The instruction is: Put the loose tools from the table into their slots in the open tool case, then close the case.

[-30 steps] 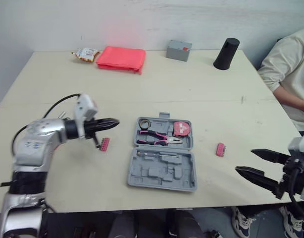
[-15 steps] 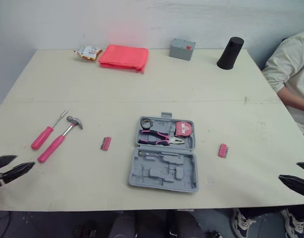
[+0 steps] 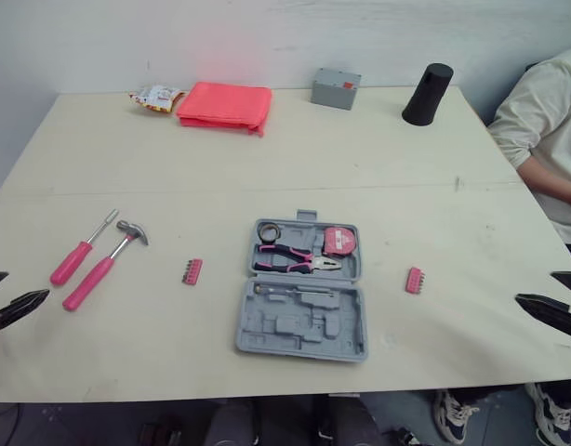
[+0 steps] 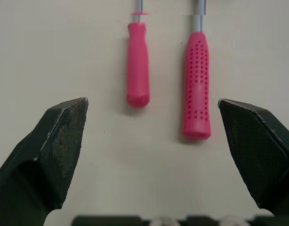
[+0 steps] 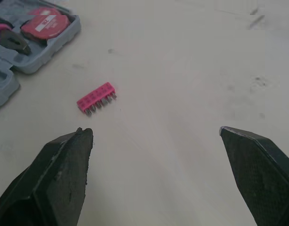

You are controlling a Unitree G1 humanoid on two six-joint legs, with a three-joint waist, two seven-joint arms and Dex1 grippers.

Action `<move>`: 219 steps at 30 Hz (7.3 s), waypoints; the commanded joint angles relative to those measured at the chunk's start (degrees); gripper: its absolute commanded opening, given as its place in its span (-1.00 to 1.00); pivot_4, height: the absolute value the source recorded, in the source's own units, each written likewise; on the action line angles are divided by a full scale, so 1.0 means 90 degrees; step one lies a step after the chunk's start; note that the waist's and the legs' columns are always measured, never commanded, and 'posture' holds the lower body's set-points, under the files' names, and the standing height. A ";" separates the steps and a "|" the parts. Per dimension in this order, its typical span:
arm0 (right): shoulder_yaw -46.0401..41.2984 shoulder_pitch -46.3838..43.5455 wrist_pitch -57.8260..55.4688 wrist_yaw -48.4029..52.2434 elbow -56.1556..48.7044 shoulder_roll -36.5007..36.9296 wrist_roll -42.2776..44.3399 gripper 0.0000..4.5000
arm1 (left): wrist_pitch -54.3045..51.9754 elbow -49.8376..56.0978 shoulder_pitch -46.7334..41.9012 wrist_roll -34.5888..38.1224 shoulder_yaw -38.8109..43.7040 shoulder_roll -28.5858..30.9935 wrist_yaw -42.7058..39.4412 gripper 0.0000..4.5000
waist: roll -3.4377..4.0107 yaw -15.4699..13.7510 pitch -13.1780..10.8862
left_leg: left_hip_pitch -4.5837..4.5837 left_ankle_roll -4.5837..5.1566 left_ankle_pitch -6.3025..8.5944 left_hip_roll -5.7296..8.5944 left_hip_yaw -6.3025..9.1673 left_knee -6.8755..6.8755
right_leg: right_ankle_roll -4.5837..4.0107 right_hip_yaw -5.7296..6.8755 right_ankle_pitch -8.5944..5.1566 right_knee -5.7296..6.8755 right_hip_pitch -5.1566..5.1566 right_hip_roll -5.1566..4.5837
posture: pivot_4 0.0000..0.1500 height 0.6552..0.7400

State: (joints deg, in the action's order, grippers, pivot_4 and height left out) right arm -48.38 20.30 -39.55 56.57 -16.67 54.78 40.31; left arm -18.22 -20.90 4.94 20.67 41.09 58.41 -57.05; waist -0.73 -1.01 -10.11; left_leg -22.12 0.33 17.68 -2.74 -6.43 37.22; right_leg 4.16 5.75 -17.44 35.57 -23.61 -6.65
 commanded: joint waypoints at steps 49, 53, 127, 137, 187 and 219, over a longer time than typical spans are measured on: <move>0.3415 -0.4318 -0.1231 -0.1448 -0.2703 0.0467 0.3749 1.00 | -0.1376 0.4683 -0.1408 0.1006 -0.2910 -0.0374 -0.0240 -0.75 | -0.0037 0.0173 -0.0004 | -0.0004 0.0021 -0.0040 0.0001 -0.0031 0.0024 | 0.0015 0.0009 0.0015 0.0018 -0.0002 -0.0005 | 1.00 1.00; 0.3064 -0.3743 -0.1298 -0.1455 -0.2807 0.0713 0.3777 1.00 | -0.1716 0.5270 -0.2107 0.0738 -0.4154 -0.0326 -0.0300 -0.75 | -0.0025 0.0114 -0.0012 | -0.0004 0.0022 -0.0041 0.0003 -0.0039 0.0028 | 0.0015 0.0006 0.0015 0.0021 -0.0003 0.0006 | 1.00 1.00; 0.2597 -0.0749 -0.0632 -0.1703 -0.3522 -0.0017 0.1808 1.00 | -0.0351 0.3025 -0.3737 -0.0536 -0.6673 -0.3340 -0.0937 -0.98 | -0.0039 -0.0050 -0.0017 | -0.0013 0.0043 -0.0040 0.0003 -0.0035 0.0118 | 0.0047 0.0006 0.0032 0.0040 0.0018 0.0073 | 1.00 1.00; 0.2727 -0.0838 -0.0618 -0.1735 -0.3483 -0.0053 0.1744 1.00 | 0.0142 0.2140 -0.3877 -0.1840 -0.7377 -0.3339 -0.0469 -0.98 | -0.0040 -0.0060 -0.0015 | -0.0010 0.0045 -0.0039 0.0006 -0.0035 0.0119 | 0.0047 0.0012 0.0032 0.0038 0.0022 0.0072 | 1.00 1.00; -0.1375 0.2555 0.0464 -0.1051 -0.1218 -0.1549 0.0732 1.00 | -0.1794 0.2149 -0.0276 0.0629 -0.0089 -0.1439 0.1148 0.99 | -0.0001 0.0090 0.0017 | 0.0050 0.0048 0.0049 -0.0009 0.0021 0.0067 | -0.0069 0.0018 -0.0037 -0.0081 0.0118 0.0016 | 1.00 1.00; 0.2398 -0.2311 -0.1018 -0.1696 -0.2939 0.0204 0.2688 1.00 | -0.2812 0.6351 0.0988 0.0470 -0.2405 -0.3434 0.4013 0.99 | 0.0005 0.0025 -0.0015 | 0.0072 0.0054 0.0031 0.0002 -0.0019 0.0007 | 0.0021 0.0007 0.0010 -0.0052 0.0093 0.0009 | 1.00 1.00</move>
State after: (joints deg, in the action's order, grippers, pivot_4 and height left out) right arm -27.30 0.35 -48.09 40.82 -41.06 55.57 62.12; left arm -43.74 33.72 14.41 26.58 22.10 28.13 -23.36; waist -0.68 -0.79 -10.24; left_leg -21.48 0.83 17.97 -2.70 -6.60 37.32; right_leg 4.38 5.80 -17.34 35.08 -22.75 -6.57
